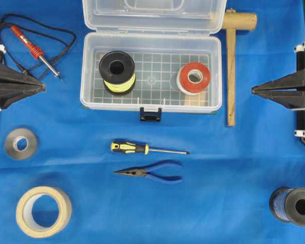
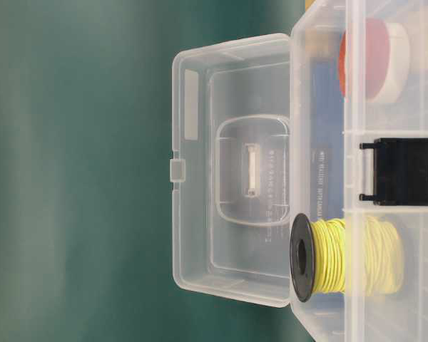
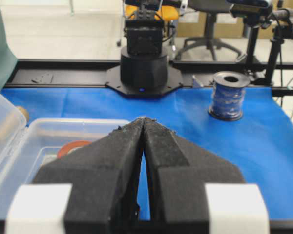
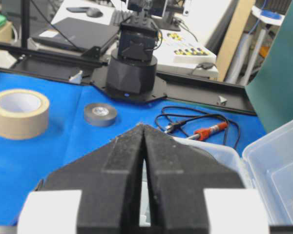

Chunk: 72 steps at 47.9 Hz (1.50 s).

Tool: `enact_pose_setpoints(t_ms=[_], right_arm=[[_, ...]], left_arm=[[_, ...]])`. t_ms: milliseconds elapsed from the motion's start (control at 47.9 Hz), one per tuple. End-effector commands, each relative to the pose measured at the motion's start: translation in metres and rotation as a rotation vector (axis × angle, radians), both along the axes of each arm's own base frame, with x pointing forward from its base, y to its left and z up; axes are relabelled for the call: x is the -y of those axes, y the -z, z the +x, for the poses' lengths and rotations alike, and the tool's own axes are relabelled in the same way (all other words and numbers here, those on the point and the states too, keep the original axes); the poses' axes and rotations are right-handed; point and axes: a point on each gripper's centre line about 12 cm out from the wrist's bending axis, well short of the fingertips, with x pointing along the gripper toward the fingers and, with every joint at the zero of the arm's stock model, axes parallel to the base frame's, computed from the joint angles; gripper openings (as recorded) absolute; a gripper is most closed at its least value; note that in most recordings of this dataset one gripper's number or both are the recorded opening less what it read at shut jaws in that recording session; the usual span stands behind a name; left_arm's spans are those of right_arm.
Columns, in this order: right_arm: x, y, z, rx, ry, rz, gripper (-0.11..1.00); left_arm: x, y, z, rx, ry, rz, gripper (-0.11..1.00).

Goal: Close the tool box with the left arm.
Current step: 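Move the left gripper up behind the open clear lid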

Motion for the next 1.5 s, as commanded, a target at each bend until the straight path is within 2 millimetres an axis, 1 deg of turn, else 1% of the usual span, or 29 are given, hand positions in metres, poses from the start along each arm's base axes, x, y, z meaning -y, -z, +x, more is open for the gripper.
enact_pose_setpoints(t_ms=[0, 125, 209, 272, 355, 480, 668, 710, 752, 856, 961, 1044, 1107, 1190, 1337, 1378, 1483], right_arm=[[0.000, -0.016, 0.003, 0.043, 0.002, 0.003, 0.00], [0.000, -0.014, 0.005, 0.006, 0.002, 0.001, 0.00], [0.001, -0.013, 0.006, -0.002, 0.003, 0.001, 0.00], [0.001, -0.014, 0.006, -0.003, 0.007, 0.002, 0.00], [0.003, -0.014, 0.006, -0.009, 0.016, 0.002, 0.00], [0.006, -0.013, 0.006, -0.014, 0.028, 0.002, 0.00], [0.007, -0.012, 0.006, -0.025, 0.033, 0.002, 0.00], [0.007, -0.012, 0.006, -0.028, 0.034, 0.002, 0.00], [0.007, -0.011, 0.007, -0.032, 0.036, 0.002, 0.00], [0.008, -0.010, 0.007, -0.038, 0.039, 0.002, 0.00], [0.008, -0.009, 0.007, -0.048, 0.039, 0.003, 0.00], [0.008, -0.008, 0.007, -0.057, 0.039, 0.004, 0.00], [0.008, -0.006, 0.007, -0.066, 0.039, 0.006, 0.00], [0.008, -0.005, 0.007, -0.075, 0.039, 0.009, 0.00], [0.008, -0.003, 0.009, -0.089, 0.039, 0.013, 0.00], [0.008, -0.002, 0.009, -0.090, 0.039, 0.013, 0.00], [0.008, 0.000, 0.010, -0.101, 0.039, 0.013, 0.00]], left_arm=[[0.000, -0.007, 0.003, 0.017, -0.003, -0.037, 0.00], [-0.001, -0.005, 0.004, -0.005, -0.005, -0.033, 0.00], [-0.002, -0.010, 0.007, -0.011, -0.010, -0.029, 0.00], [-0.006, -0.014, 0.008, -0.012, -0.033, -0.030, 0.00], [-0.018, -0.021, 0.009, -0.019, -0.087, -0.028, 0.00], [-0.042, -0.030, 0.009, -0.048, -0.200, -0.032, 0.00], [-0.070, -0.044, 0.010, -0.059, -0.326, -0.019, 0.01], [-0.076, -0.047, 0.012, -0.062, -0.348, -0.013, 0.04], [-0.081, -0.049, 0.013, -0.065, -0.368, -0.007, 0.11], [-0.099, -0.052, 0.022, -0.087, -0.425, 0.000, 0.36], [-0.118, -0.053, 0.033, -0.125, -0.474, 0.008, 0.67], [-0.135, -0.053, 0.044, -0.156, -0.508, 0.020, 0.84], [-0.147, -0.053, 0.055, -0.185, -0.526, 0.034, 0.87], [-0.169, -0.048, 0.071, -0.243, -0.555, 0.045, 0.87], [-0.202, -0.039, 0.100, -0.380, -0.569, 0.073, 0.88], [-0.214, -0.038, 0.110, -0.423, -0.573, 0.062, 0.88], [-0.239, -0.037, 0.125, -0.494, -0.591, 0.040, 0.89]])
